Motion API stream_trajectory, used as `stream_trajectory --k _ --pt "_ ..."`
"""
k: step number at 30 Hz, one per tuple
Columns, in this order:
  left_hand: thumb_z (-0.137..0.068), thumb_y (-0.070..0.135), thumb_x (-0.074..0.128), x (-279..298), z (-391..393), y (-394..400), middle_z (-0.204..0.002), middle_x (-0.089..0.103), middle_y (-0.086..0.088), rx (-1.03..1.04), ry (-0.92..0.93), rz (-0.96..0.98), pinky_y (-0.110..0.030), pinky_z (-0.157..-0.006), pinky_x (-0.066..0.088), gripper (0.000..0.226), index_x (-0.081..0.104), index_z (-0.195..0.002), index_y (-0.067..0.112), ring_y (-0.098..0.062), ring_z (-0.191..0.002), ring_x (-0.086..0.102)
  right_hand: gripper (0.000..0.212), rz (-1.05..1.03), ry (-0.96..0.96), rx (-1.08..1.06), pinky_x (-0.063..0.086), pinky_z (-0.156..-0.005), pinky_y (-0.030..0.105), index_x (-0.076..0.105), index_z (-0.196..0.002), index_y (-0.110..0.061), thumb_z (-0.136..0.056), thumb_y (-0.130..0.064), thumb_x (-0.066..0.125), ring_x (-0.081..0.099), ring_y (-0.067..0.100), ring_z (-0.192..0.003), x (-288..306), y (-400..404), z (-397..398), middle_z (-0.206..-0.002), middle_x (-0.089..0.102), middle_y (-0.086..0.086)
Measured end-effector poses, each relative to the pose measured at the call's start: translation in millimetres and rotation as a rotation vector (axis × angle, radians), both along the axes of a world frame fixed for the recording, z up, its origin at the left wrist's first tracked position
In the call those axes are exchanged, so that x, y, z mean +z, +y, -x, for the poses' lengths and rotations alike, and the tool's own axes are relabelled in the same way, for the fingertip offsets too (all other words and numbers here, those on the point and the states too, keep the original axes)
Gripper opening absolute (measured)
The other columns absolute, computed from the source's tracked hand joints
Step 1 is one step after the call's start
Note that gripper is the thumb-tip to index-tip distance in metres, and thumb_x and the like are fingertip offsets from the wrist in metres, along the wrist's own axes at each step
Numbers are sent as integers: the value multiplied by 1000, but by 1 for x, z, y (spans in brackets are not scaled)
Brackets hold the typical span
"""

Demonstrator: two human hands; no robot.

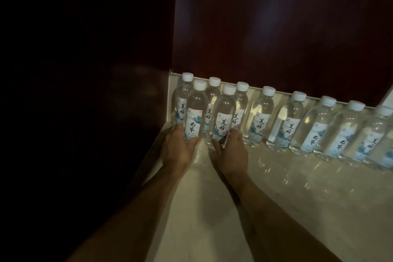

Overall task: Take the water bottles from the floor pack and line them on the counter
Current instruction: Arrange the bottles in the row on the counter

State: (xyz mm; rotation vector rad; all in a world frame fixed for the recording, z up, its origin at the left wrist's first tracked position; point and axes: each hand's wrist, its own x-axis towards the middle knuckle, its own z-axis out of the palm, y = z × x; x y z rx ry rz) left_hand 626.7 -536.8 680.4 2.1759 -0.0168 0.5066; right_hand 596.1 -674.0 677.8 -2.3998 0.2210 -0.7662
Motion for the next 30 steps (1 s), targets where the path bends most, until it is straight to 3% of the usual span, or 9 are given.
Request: stream_trajectory --k 4,12,18,23,26,30 --pt "-77 46 81 1 1 2 -114 71 -3 1 35 23 -42 -82 60 52 66 -118 18 -23 -104 69 34 -29 6 5 53 -78 40 48 -113 -11 -91 -29 66 62 25 -95 1 1 2 -112 59 8" --pt "-75 47 82 6 8 -1 -113 72 -2 -17 91 68 -38 -76 63 56 65 -119 18 -20 -99 71 39 -48 0 16 54 -80 39 49 -119 -11 -91 -31 66 62 25 -99 3 1 5 -116 59 9" --pt "-82 40 74 13 33 3 -122 70 -9 25 44 60 -36 -93 54 53 63 -125 12 -28 -115 65 34 -45 -5 10 49 -75 37 47 -111 -9 -92 -31 65 61 28 -94 4 0 6 -111 58 11" --pt "-84 38 64 17 73 16 -122 71 -7 11 -28 64 -36 -96 54 50 63 -129 15 -26 -113 66 37 -52 -40 37 50 -76 40 49 -112 -5 -91 -30 66 62 32 -95 4 -1 6 -111 58 15" --pt "-92 28 66 22 95 24 -126 66 -9 11 -23 31 -27 -96 46 46 59 -135 13 -27 -116 63 39 -60 -18 41 48 -79 40 48 -114 -4 -92 -31 65 60 36 -102 5 -2 8 -117 57 18" --pt "-93 34 67 28 115 38 -125 64 -11 4 7 -6 -26 -92 44 44 61 -132 14 -28 -114 62 51 -76 25 74 50 -83 43 44 -119 -6 -89 -40 67 60 36 -106 9 0 18 -121 56 18"
